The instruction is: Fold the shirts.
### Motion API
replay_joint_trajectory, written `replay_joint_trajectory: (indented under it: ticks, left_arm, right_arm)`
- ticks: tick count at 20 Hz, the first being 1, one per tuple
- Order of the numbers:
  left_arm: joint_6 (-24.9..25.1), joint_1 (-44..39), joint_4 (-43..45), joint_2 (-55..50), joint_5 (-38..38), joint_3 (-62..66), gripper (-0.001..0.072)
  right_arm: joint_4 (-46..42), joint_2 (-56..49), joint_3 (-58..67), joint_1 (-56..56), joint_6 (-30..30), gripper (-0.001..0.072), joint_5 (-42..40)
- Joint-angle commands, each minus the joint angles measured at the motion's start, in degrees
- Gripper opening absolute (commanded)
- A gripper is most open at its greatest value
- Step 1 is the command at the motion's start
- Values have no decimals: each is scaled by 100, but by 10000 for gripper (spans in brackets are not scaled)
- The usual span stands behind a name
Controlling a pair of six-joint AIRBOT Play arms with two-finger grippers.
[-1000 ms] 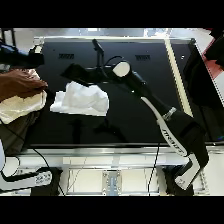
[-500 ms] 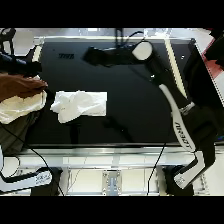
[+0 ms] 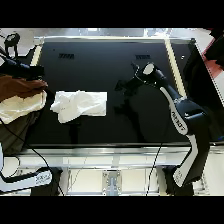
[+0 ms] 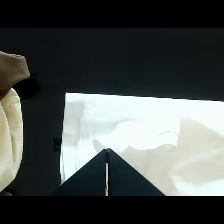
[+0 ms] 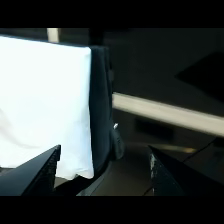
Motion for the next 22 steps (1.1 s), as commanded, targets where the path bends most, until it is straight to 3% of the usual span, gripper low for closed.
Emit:
replay_joint_trajectory:
  ticks: [1, 4, 8, 12, 13, 14, 15, 16, 19, 22]
  left_arm:
    - [2, 4, 0, -2, 24, -11, 13]
    - [2, 2, 2, -2, 24, -11, 13]
    - [4, 2, 0, -2, 24, -11, 13]
    - [2, 0, 0, -2, 24, -11, 13]
    - [2, 0, 2, -2, 24, -11, 13]
    - [2, 2, 2, -2, 22, -11, 13]
    - [4, 2, 2, -2, 22, -11, 13]
    - [4, 2, 4, -2, 24, -11, 13]
    - [4, 2, 4, -2, 22, -11, 13]
    - [2, 2, 4, -2, 20, -11, 13]
  right_arm:
    - [1532, -680, -114, 59, -503, 628, 92]
    - [2269, -979, -114, 319, -866, 627, -216]
    - [2343, -1091, -94, 651, -874, 616, -579]
    - [2671, -1211, -94, 874, -881, 498, -625]
    - [2758, -1217, -94, 935, -940, 349, -640]
    - [2889, -1211, -74, 984, -1078, 70, -643]
    - [3058, -1211, 44, 992, -1237, 14, -579]
    - [3088, -1200, 245, 975, -1414, 12, -461]
    - [2253, -1054, 1207, 619, -1414, 12, 83]
    - [219, -546, 1770, -50, -756, 12, 807]
